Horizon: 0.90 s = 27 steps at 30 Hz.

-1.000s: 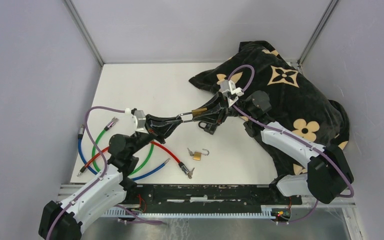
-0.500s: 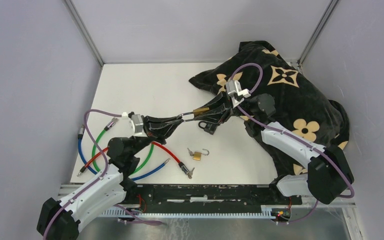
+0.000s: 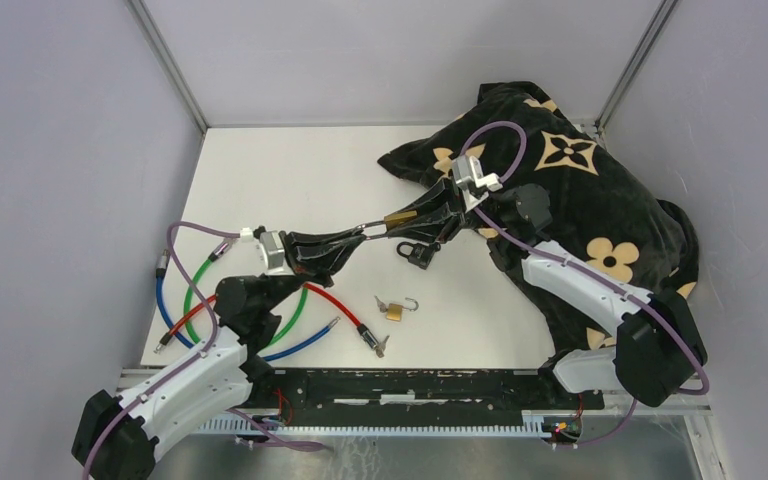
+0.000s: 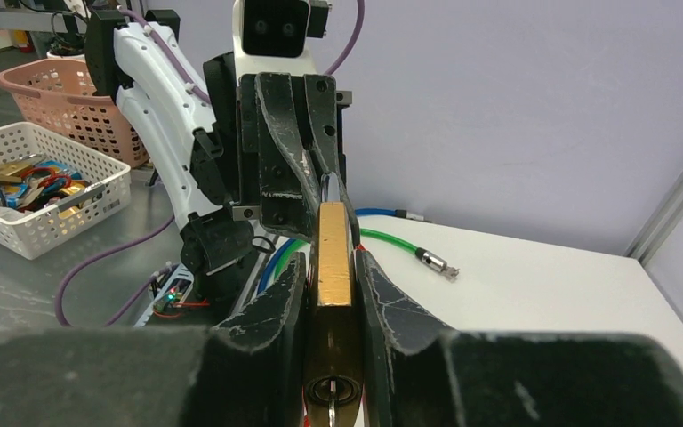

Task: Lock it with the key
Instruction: Lock the lock.

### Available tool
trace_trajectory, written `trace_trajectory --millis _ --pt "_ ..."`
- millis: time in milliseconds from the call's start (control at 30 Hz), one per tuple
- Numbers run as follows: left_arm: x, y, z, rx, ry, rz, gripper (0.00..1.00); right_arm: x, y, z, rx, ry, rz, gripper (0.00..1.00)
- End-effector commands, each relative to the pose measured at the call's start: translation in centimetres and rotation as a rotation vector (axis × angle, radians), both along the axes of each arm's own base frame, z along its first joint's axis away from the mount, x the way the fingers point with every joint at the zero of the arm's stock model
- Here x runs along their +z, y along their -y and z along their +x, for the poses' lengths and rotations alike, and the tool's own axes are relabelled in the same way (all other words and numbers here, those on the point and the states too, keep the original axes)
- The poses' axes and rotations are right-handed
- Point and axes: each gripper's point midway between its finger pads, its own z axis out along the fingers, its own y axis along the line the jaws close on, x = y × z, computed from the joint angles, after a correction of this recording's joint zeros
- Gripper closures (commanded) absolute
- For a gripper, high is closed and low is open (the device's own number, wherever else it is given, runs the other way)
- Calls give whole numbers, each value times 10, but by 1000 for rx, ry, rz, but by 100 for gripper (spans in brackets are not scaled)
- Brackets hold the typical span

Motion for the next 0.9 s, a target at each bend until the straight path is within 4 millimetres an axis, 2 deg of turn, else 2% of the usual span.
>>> trace_trajectory --millis 0,133,300,500,700,867 --pt "9 31 -43 -226 80 57 98 21 -25 -3 -15 16 49 100" --pt "9 36 -45 -245 75 61 98 17 -29 5 -41 5 44 100" --pt "10 42 -46 -246 91 54 98 -1 -40 8 -51 -28 0 100" --pt "9 49 -50 -268 90 62 98 -21 -43 9 -51 -64 -37 100" --pt "-8 66 -63 -367 8 113 98 -13 -48 12 -51 -66 -27 100" --pt "-9 72 -72 -417 19 136 98 -18 -51 19 -70 -66 -65 100"
